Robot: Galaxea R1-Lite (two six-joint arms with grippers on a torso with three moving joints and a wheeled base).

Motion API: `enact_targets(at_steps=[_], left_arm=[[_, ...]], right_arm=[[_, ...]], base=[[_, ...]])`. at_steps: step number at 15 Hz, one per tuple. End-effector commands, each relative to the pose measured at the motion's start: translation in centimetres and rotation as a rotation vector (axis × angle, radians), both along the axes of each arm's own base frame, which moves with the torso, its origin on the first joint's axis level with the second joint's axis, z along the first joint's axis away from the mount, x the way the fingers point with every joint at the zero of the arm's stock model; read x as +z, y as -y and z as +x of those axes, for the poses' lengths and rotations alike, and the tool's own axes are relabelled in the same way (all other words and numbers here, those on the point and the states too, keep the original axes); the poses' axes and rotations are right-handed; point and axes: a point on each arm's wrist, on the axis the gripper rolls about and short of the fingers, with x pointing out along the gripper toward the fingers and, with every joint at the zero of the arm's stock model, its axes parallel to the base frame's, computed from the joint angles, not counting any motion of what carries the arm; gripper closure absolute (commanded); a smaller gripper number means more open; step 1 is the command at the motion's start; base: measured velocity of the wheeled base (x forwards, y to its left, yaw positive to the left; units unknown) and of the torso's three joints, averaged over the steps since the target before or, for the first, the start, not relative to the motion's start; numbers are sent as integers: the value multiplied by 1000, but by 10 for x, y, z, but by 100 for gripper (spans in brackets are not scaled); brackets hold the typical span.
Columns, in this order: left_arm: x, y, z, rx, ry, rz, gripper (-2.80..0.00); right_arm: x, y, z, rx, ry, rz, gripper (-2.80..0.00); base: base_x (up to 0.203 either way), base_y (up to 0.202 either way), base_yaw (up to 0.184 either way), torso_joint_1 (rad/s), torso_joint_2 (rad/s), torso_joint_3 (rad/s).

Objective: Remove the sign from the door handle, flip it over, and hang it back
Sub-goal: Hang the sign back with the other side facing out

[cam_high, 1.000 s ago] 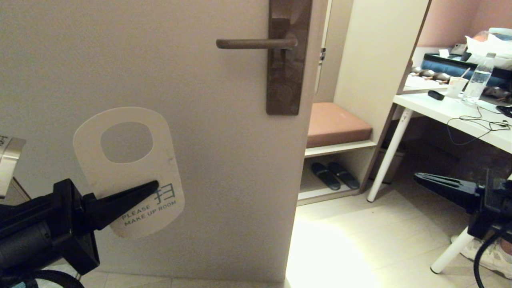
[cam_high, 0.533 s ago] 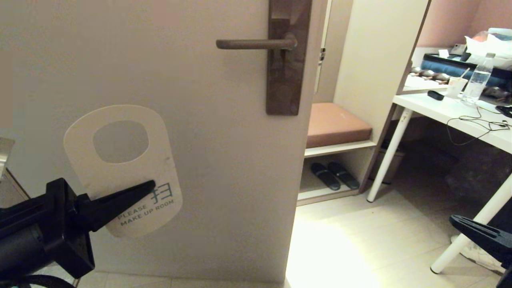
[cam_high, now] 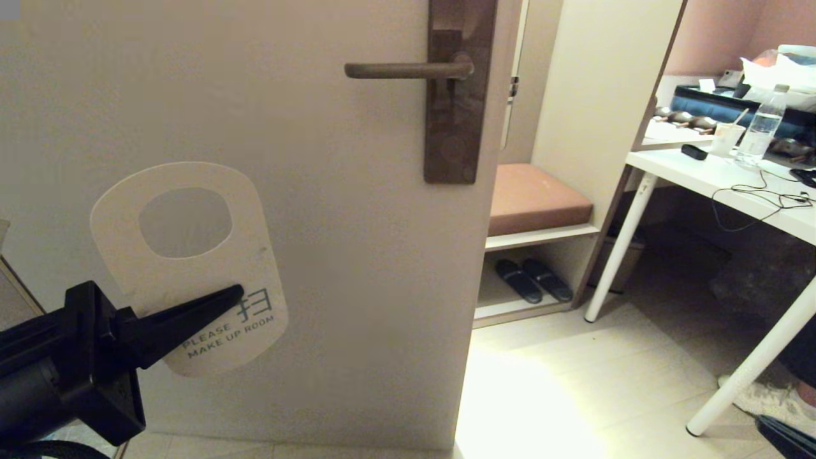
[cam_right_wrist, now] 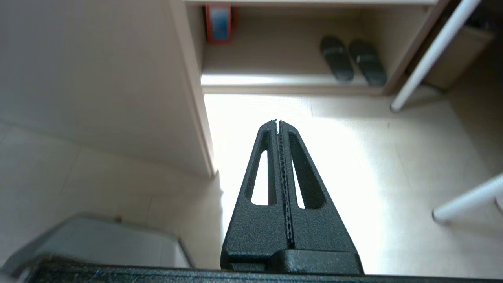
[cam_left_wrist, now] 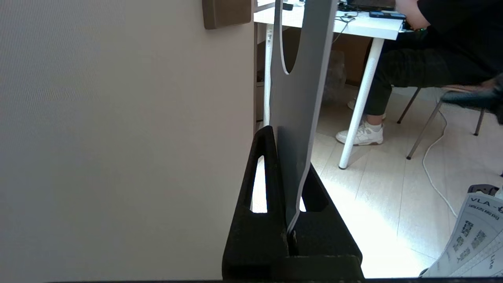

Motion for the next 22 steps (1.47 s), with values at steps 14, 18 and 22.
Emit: enact_targets(at_steps=[14,18,22], left_arm=[[1,-5,-5,20,19,-7,0],[1,-8,-5,45,20,-7,0],[2,-12,-8,65,34,-11,0]], right_arm=[[-16,-2,-43,-189,-36,-92,0],[-23,-2,-41,-157,-71,-102,0],[-29,-2,-45,-169,-53,-82,0]], base=[[0,0,0,0,0,0],[0,0,0,0,0,0],[0,0,0,0,0,0]])
